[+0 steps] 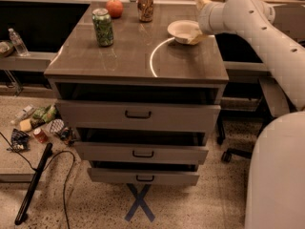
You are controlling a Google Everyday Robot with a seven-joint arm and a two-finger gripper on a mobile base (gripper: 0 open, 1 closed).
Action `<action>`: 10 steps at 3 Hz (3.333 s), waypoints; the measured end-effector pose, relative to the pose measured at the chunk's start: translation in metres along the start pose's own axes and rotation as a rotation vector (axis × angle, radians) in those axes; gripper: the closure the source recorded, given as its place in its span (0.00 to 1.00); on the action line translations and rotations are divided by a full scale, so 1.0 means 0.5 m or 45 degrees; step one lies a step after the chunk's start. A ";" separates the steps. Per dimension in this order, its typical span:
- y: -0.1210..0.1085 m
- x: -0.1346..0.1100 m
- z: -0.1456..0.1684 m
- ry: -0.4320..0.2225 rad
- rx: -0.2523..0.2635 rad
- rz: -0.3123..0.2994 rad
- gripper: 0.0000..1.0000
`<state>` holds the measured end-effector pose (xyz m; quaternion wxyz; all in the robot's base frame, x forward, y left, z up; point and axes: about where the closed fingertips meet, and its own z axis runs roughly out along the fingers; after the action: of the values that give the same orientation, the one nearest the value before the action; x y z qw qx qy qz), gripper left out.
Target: Move paper bowl near green can
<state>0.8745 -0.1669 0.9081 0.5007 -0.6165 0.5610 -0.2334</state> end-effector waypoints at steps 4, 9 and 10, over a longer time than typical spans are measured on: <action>0.072 -0.114 0.033 -0.271 -0.256 -0.125 1.00; 0.165 -0.508 -0.048 -0.883 -0.366 -0.443 0.55; 0.173 -0.526 -0.046 -0.906 -0.379 -0.439 0.31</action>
Offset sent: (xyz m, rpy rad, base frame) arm 0.0006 0.0235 -0.0265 -0.0705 0.0830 0.1692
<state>0.7467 0.0799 0.9131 0.5224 -0.8090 0.2694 -0.0026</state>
